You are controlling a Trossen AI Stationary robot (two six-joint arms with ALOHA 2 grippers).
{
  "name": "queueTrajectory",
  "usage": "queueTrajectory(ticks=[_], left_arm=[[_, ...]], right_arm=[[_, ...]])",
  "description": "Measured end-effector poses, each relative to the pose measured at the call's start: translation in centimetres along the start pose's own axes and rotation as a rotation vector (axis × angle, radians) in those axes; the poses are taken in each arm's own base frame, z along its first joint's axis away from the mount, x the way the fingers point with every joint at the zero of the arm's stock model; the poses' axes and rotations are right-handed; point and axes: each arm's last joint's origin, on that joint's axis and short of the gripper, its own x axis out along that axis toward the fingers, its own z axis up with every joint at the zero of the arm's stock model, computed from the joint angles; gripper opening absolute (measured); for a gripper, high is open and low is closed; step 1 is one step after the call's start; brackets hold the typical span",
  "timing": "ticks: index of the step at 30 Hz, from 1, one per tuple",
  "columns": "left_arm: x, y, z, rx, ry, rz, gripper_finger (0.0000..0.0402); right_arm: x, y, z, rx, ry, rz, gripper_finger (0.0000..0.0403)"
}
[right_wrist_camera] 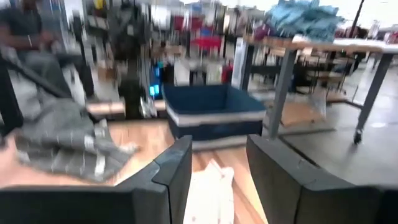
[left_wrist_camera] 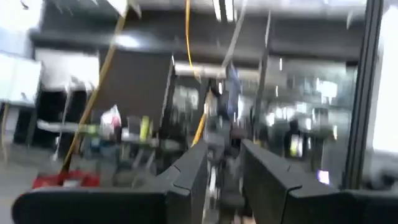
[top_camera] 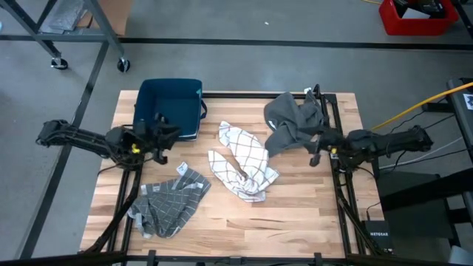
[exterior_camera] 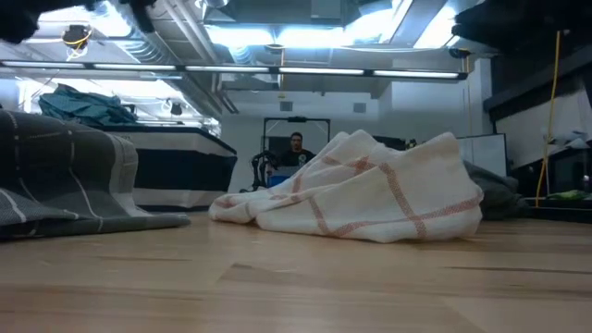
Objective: Fold towel
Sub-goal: Fold the gray patterned towel
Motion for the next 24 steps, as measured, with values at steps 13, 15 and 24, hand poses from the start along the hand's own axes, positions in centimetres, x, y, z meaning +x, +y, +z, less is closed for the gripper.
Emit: queueTrajectory(ticks=[13,15,24], left_arm=[[1.0,-0.7,1.1,-0.120,0.666,0.017,0.0088],[0.6,-0.8,0.8,-0.198,0.741,-0.004,0.0088],[-1.5,-1.5,-1.8,-0.393,1.177,-0.055,0.0088]], right_arm=[[5.9,3.6,2.7,-0.078,0.205,0.144,0.0159],[6.9,4.2,2.5,-0.049,0.237,0.188,0.0159],[10.9,7.2,-1.4,0.034,0.432,0.310,0.0159]])
